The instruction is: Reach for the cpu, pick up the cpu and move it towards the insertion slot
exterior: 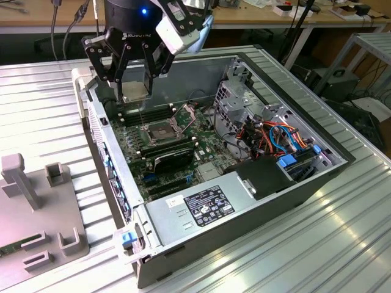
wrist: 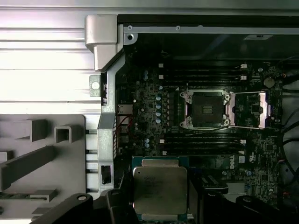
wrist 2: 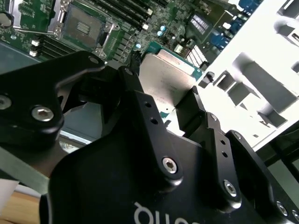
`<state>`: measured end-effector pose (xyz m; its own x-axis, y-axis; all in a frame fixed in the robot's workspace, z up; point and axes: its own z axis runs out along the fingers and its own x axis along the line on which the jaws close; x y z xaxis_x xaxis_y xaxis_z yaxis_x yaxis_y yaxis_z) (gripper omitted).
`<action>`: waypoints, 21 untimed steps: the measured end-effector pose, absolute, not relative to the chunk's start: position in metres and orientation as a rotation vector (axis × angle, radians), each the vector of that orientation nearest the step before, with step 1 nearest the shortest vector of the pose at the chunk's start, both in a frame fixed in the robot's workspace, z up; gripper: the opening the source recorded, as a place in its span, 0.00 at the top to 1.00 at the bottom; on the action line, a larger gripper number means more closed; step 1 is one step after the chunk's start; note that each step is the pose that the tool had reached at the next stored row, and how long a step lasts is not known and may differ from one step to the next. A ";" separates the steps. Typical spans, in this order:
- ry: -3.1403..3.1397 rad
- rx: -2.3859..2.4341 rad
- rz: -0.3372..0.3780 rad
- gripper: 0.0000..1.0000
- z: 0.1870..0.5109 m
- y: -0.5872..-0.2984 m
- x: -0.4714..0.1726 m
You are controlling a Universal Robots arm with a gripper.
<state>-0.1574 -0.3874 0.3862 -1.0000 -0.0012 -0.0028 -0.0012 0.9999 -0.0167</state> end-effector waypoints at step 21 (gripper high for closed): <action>3.139 0.015 -0.026 0.45 0.367 -0.323 -0.061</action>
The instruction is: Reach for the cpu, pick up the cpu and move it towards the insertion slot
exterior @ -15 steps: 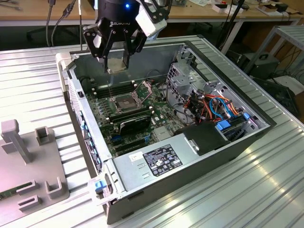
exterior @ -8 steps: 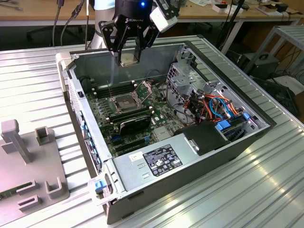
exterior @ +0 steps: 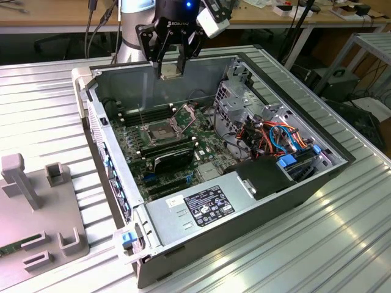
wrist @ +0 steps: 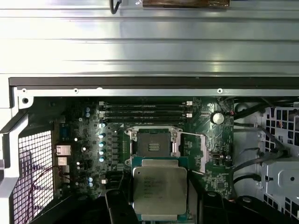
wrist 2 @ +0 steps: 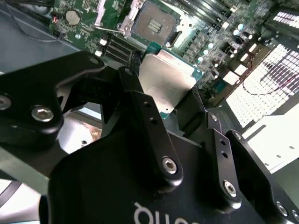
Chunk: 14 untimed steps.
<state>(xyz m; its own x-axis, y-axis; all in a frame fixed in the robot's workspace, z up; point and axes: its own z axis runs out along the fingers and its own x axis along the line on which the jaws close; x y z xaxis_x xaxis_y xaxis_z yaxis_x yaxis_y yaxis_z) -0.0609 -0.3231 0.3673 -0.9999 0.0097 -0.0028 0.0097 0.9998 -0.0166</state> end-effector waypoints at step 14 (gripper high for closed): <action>3.138 0.068 -0.026 0.45 0.362 -0.314 -0.060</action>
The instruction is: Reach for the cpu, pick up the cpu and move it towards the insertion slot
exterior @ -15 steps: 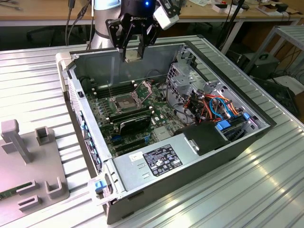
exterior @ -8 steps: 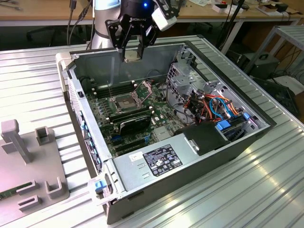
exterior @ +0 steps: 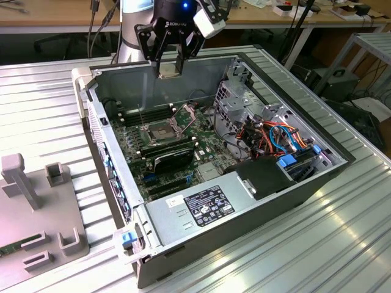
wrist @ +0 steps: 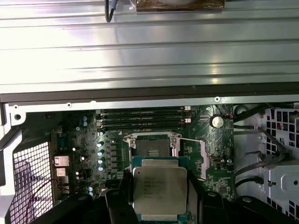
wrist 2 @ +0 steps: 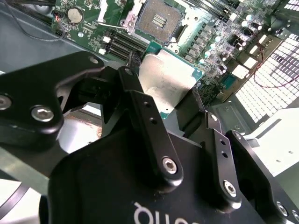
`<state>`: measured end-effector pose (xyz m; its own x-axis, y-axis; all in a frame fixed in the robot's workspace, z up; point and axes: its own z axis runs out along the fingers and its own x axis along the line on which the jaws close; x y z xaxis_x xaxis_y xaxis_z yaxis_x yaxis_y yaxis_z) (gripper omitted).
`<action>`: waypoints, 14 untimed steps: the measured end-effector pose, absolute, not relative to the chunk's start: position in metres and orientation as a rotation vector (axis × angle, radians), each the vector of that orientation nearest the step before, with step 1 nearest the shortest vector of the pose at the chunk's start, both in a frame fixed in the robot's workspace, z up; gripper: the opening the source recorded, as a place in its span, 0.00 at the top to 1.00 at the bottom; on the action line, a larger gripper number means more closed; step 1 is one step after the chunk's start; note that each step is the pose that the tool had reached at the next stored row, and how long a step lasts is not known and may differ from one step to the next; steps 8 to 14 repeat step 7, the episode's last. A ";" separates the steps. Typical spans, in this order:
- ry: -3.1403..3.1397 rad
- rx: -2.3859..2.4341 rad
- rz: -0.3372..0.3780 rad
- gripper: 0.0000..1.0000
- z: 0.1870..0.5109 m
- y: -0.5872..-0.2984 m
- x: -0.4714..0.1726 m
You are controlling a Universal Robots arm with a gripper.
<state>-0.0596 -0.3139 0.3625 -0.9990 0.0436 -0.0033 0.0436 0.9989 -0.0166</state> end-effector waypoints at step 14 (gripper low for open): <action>3.138 0.068 -0.026 0.45 0.362 -0.314 -0.060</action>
